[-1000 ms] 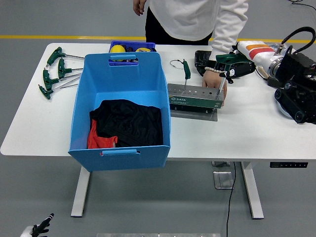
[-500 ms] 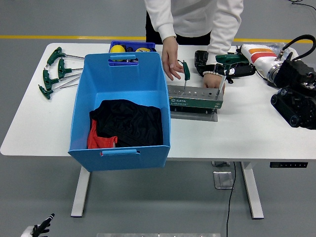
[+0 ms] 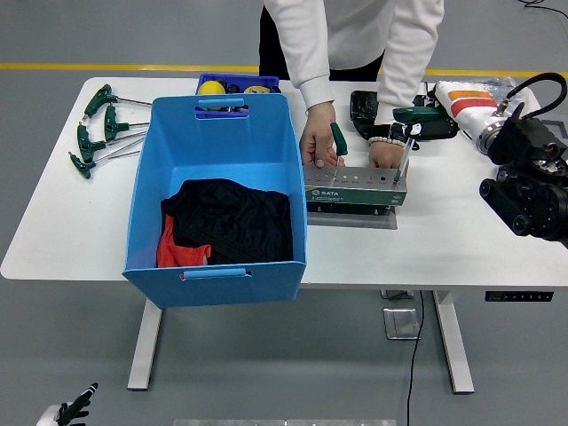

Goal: Lift tool from toolbox,place it in box,lift tool from toolbox,place it in box

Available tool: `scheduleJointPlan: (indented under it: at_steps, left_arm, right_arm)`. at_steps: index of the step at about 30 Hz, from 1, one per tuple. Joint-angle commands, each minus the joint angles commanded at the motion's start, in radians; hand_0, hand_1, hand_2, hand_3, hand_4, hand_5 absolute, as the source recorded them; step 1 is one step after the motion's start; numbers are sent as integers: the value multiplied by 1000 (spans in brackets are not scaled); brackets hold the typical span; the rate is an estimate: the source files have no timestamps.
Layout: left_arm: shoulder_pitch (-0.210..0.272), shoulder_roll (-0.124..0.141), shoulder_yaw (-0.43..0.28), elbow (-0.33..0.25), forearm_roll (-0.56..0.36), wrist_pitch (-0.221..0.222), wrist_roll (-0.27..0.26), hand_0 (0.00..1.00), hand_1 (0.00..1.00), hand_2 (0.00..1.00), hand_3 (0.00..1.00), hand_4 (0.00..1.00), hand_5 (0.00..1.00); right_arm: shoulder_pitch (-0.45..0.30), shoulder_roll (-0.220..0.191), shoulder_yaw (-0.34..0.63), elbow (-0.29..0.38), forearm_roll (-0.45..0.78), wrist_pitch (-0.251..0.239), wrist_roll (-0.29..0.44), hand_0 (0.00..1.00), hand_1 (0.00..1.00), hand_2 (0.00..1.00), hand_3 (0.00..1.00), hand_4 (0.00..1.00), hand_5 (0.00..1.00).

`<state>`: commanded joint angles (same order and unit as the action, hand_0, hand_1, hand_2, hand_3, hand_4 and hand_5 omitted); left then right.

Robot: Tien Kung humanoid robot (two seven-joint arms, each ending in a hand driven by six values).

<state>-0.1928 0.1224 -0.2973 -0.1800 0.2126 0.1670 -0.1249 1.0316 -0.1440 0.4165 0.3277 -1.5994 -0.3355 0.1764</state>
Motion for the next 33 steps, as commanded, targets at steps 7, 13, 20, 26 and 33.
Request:
scheduleJointPlan:
  at_steps: [7, 13, 20, 26, 33]
  left_arm:
    - [2, 0, 7, 0, -8, -1, -3, 744, 799, 799, 768, 792, 767]
    - [0, 0, -3, 0, 0, 0, -2, 740, 794, 798, 768, 791, 766]
    - [0, 1, -11, 0, 6, 1, 0, 740, 793, 797, 768, 791, 766]
    - [0, 1, -19, 0, 13, 1, 2, 740, 793, 795, 769, 791, 766]
    - [0, 1, -16, 0, 8, 1, 1, 739, 793, 795, 768, 791, 766]
  right_arm:
    - [-9, 4, -3, -2, -4, -23, 9, 192, 97, 131, 159, 998, 813]
    - [-3, 4, -4, 1, 1, -50, 12, 142, 49, 88, 113, 998, 796]
    - [0, 0, -19, 12, 63, -83, 36, 86, 2, 37, 46, 998, 794]
    - [-2, 2, -28, 12, 87, -115, 54, 36, 2, 2, 5, 998, 761]
    - [-5, 0, -28, 8, 75, -130, 48, 2, 2, 2, 2, 998, 740]
